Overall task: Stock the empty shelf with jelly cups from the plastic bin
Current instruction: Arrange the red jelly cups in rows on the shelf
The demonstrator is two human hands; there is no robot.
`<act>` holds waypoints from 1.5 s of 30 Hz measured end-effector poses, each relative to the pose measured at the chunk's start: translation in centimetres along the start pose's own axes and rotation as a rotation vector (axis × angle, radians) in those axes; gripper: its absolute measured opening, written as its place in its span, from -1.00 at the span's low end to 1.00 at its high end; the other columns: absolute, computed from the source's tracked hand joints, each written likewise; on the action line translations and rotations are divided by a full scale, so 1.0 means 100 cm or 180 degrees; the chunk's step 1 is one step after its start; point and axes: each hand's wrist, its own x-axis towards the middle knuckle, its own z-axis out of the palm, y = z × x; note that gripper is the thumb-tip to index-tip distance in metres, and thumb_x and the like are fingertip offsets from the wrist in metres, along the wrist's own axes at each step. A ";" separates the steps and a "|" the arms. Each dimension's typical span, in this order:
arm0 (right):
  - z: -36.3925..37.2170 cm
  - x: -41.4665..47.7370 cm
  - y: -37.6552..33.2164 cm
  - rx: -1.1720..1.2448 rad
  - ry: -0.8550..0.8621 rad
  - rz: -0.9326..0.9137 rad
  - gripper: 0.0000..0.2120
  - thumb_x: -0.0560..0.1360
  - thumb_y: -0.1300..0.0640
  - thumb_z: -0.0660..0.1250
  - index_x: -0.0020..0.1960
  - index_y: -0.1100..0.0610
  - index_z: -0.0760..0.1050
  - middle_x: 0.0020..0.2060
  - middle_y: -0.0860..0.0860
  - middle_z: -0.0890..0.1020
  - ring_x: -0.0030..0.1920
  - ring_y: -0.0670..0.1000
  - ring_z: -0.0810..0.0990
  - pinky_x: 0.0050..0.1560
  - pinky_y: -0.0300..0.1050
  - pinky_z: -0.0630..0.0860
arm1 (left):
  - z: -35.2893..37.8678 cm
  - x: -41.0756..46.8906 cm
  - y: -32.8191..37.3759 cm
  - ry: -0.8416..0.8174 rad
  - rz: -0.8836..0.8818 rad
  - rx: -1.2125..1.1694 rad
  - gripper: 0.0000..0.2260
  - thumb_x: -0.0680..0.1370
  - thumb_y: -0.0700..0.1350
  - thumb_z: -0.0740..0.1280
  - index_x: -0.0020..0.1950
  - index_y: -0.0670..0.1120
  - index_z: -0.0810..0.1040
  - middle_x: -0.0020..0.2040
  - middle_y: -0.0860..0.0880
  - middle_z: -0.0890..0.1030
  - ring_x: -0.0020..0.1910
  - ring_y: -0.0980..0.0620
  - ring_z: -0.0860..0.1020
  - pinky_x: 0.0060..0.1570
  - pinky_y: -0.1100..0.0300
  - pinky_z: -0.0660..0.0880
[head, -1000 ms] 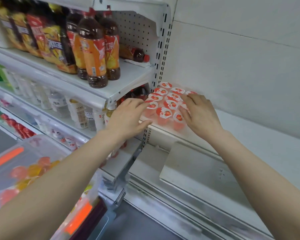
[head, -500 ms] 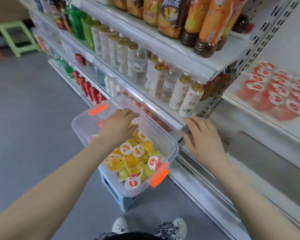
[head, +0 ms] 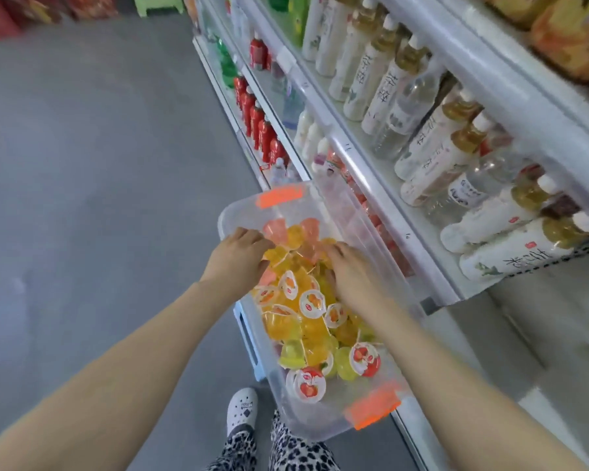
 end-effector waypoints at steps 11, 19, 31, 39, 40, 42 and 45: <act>0.042 0.068 0.015 -0.1320 -0.0382 -0.0938 -0.62 0.56 0.22 0.20 0.35 0.05 0.45 0.36 0.09 0.42 0.32 0.17 0.39 0.25 0.05 0.43 | 0.014 0.006 -0.009 -0.0079 -0.0031 0.0098 -0.72 0.49 -0.12 0.39 0.20 0.02 0.62 0.15 -0.01 0.61 0.18 -0.11 0.48 0.17 0.05 0.45; 0.029 0.027 0.014 -0.0835 -0.0017 -0.0336 -0.55 0.39 0.04 0.48 0.22 0.14 0.51 0.04 0.09 0.62 -0.02 0.11 0.60 -0.02 -0.02 0.52 | 0.010 0.064 0.010 -0.0672 0.0360 0.0924 -0.54 0.56 -0.23 0.27 0.46 -0.02 0.33 0.41 0.00 0.39 0.34 -0.07 0.34 0.25 0.07 0.43; 0.027 -0.036 0.022 0.0601 0.0098 0.0572 -0.44 0.42 -0.09 0.36 0.35 -0.04 0.25 0.20 -0.02 0.55 0.11 0.03 0.59 0.10 0.01 0.57 | 0.030 0.101 0.018 -0.1115 0.0716 0.2430 -0.67 0.58 -0.24 0.24 0.35 -0.13 0.41 0.29 -0.10 0.38 0.22 -0.12 0.42 0.02 0.08 0.46; 0.014 -0.071 0.004 0.1046 0.0449 0.0791 -0.52 0.37 0.08 0.44 0.28 0.05 0.46 0.08 0.06 0.54 0.04 0.11 0.57 0.00 -0.03 0.52 | 0.010 0.073 0.021 -0.1227 0.0257 0.1349 -0.54 0.56 0.01 0.34 0.39 -0.13 0.31 0.24 -0.13 0.46 0.20 -0.18 0.46 0.11 0.03 0.43; 0.011 -0.076 0.002 0.1086 0.0522 0.0857 -0.53 0.37 0.09 0.45 0.26 0.06 0.48 0.08 0.06 0.54 0.03 0.11 0.58 -0.01 -0.03 0.51 | 0.005 0.066 0.025 -0.1203 0.0241 0.0999 -0.52 0.54 -0.01 0.38 0.37 -0.14 0.33 0.22 -0.15 0.44 0.13 -0.20 0.50 0.05 0.01 0.45; 0.003 -0.087 -0.001 0.1087 0.0708 0.0983 -0.55 0.36 0.08 0.47 0.23 0.06 0.50 0.07 0.06 0.56 0.05 0.10 0.57 0.02 -0.02 0.50 | -0.007 0.052 0.037 -0.1084 0.0241 0.0357 -0.53 0.49 -0.05 0.43 0.32 -0.11 0.36 0.16 -0.15 0.39 0.01 -0.22 0.53 -0.11 0.02 0.44; -0.010 -0.109 -0.002 0.1001 0.0900 0.1137 -0.58 0.38 -0.01 0.47 0.21 0.01 0.50 0.10 0.01 0.56 0.08 0.07 0.56 0.03 -0.06 0.49 | -0.022 0.029 0.057 -0.0901 0.0426 -0.0166 -0.54 0.41 -0.05 0.48 0.24 -0.03 0.40 0.11 -0.08 0.33 -0.05 -0.16 0.52 -0.17 0.11 0.38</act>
